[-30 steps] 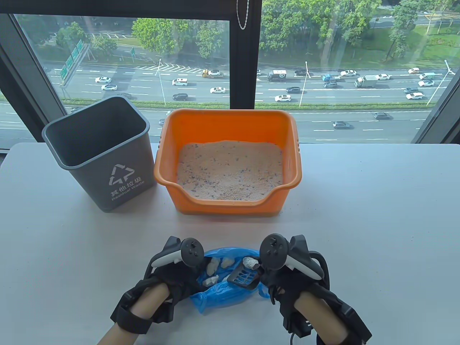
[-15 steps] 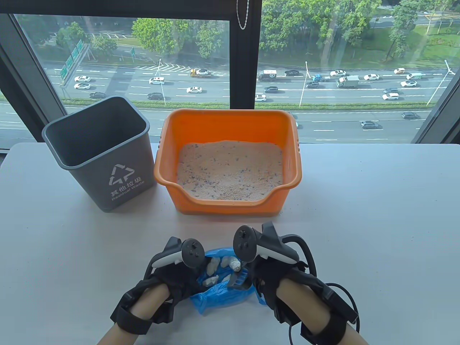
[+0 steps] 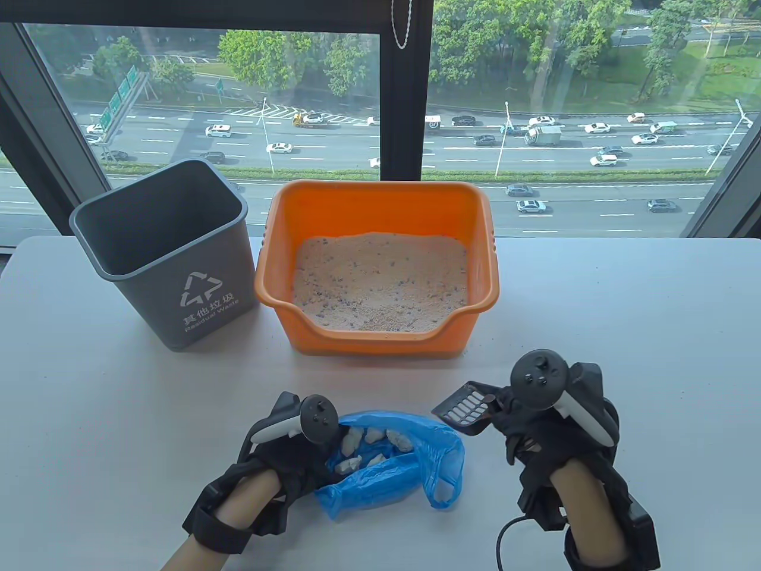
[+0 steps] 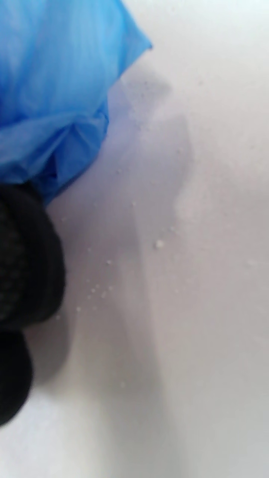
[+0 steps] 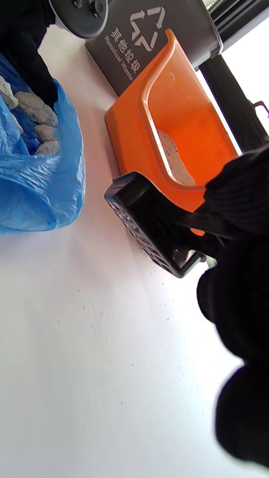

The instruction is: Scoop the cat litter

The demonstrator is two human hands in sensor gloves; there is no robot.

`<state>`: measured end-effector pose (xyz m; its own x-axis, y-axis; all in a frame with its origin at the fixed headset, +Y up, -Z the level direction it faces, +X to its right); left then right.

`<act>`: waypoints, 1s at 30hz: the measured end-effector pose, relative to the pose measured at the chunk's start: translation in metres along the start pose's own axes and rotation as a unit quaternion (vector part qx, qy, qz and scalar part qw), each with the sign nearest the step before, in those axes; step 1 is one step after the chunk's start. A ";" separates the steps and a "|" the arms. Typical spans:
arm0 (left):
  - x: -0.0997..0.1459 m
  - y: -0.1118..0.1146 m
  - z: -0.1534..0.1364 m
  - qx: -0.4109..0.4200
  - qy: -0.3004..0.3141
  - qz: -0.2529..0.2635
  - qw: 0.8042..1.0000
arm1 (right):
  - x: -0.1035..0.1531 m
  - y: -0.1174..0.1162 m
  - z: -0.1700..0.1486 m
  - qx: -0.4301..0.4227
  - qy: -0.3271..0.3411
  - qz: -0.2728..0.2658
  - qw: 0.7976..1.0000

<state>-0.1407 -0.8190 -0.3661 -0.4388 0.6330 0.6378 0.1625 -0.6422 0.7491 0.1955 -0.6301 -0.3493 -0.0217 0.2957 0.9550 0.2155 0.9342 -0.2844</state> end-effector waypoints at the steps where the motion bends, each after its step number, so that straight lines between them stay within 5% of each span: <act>1: 0.000 0.000 0.000 0.000 0.000 0.000 1.000 | -0.008 -0.002 -0.015 -0.019 -0.021 -0.004 1.000; 6: 0.000 0.000 0.000 0.002 0.000 -0.001 1.000 | -0.041 -0.015 -0.076 -0.072 -0.126 -0.051 0.988; 12: 0.000 0.000 0.000 0.003 0.001 -0.001 1.000 | -0.064 -0.031 -0.130 -0.028 -0.260 -0.124 0.957; 21: 0.000 0.001 0.000 0.009 0.003 -0.005 1.000 | -0.076 -0.061 -0.141 0.113 -0.367 -0.094 0.918; 30: 0.000 -0.001 0.000 0.008 0.002 -0.004 1.000 | -0.074 -0.071 -0.136 0.111 -0.403 -0.046 0.907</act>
<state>-0.1412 -0.8185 -0.3669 -0.4444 0.6360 0.6309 0.1728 -0.6302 0.7570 0.3142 -0.7454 -0.3884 -0.7561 0.1814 0.6289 -0.0227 0.9530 -0.3021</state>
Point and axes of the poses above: the tracker on the back of each hand, its own z axis roughly to the thumb side, its own x axis roughly from the fingertips to the wrist, y = z × x, the point moved 5 cm from there along -x, roughly from the wrist to the fingertips, and after that the axes turned 10 degrees about x, right-handed, at the moved point
